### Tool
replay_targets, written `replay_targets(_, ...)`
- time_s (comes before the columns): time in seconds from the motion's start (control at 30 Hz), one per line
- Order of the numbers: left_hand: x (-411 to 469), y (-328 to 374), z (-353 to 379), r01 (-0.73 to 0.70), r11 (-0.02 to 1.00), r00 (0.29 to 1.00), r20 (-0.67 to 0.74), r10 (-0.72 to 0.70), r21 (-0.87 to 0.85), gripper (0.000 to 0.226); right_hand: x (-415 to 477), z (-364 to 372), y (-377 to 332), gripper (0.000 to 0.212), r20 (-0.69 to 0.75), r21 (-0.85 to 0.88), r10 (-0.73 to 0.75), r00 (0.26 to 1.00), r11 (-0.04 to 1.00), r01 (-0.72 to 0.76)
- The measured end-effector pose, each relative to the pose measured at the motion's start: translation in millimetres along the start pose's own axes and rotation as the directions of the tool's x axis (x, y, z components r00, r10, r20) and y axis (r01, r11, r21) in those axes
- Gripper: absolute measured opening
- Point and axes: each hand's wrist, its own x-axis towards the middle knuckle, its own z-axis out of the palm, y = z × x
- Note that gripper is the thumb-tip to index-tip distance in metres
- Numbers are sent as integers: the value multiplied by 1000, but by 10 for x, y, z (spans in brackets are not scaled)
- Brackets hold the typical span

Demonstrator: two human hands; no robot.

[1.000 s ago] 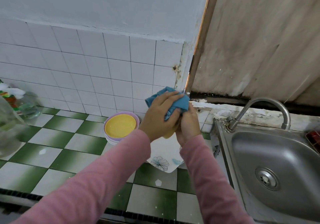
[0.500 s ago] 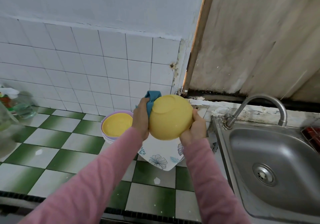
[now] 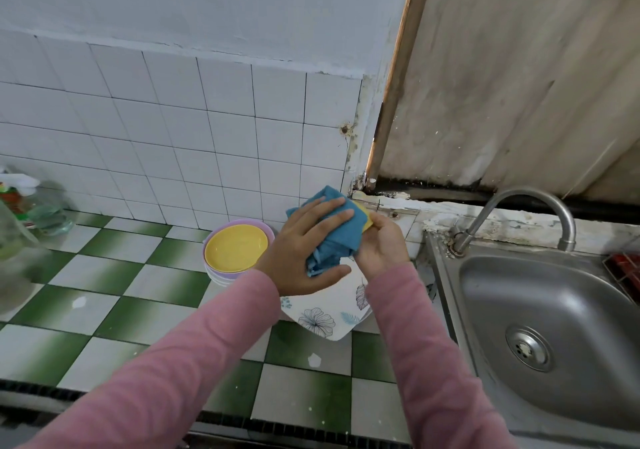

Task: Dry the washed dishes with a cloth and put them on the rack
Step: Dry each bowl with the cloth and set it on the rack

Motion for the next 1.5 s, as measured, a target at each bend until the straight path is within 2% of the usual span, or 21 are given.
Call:
replay_targets(0.07,-49,-16,2,93,995,995,25,-92,-31,77,1,18,-64,42,15,8,4,1000,1000,-4)
replay_targets(0.3,-69,130,215,356,871,905,-106,-412,-339,58,81,-76,-77,36,-103,16,78,992,997,-77)
replay_targets(0.37,-33,162,237,514,705,769,-102,-631,-488,52,53,-116,-51,22,-137,-120,62,989,990,-78)
replay_targets(0.43,-11,115,281,629,432,549,-24,-835,-646,41,2,-163,-55,17,-162,-350,1,987,935,-58)
replay_targets(0.5,-24,85,286,596,112,343,125,-931,-795,42,-54,-235,-97,16,-145,-564,-119,982,826,17)
replay_targets(0.53,-34,81,266,542,-6,285,190,-940,-840,41,-84,-280,-130,16,-126,-626,-202,971,776,80)
replay_targets(0.6,-38,88,205,475,-126,257,274,-927,-871,35,-136,-381,-196,19,-106,-709,-413,905,669,222)
replay_targets(0.7,-50,92,141,446,-191,301,347,-888,-875,30,-152,-578,-206,23,-81,-825,-664,744,463,323)
replay_targets(0.73,-48,93,134,438,-209,314,367,-876,-874,27,-148,-645,-179,30,-94,-832,-643,760,470,295)
replay_targets(0.77,-48,94,132,439,-224,324,386,-864,-870,25,-136,-702,-135,43,-129,-805,-548,826,544,236)
replay_targets(0.83,-33,114,154,471,-242,334,426,-841,-848,30,-128,-795,-39,84,-186,-651,-188,964,758,22)
replay_targets(0.87,-21,123,181,495,-237,334,435,-836,-836,34,-119,-837,4,99,-150,-526,-2,989,847,-78)
replay_targets(0.93,-5,130,239,534,-189,332,410,-849,-824,41,-126,-902,80,99,-25,-301,221,975,928,-218)
replay_targets(1.07,33,175,322,523,-48,321,249,-914,-851,51,-177,-939,149,85,114,-86,264,958,963,-255)
replay_targets(1.13,49,204,380,557,181,305,-3,-952,-811,50,-138,-992,131,81,100,-48,226,969,974,-222)
replay_targets(1.17,36,211,412,578,344,343,-163,-925,-739,54,-114,-1021,120,80,71,-34,195,978,981,-193)
replay_targets(1.23,-19,224,489,563,672,552,-387,-739,-481,62,-85,-1043,102,82,54,-11,153,987,988,-153)
replay_targets(1.3,-90,234,624,492,852,790,-320,-524,-180,67,-58,-1042,117,86,122,5,161,979,987,-163)
replay_targets(1.37,-91,273,781,411,910,910,-81,-406,59,74,-24,-1045,138,91,209,-27,171,963,985,-169)
replay_targets(1.43,-43,362,909,401,874,885,132,-447,273,81,3,-1075,124,92,209,-47,160,965,987,-153)
replay_targets(1.5,-20,430,1004,419,826,815,245,-525,376,85,-9,-1129,97,88,188,-42,130,974,991,-124)
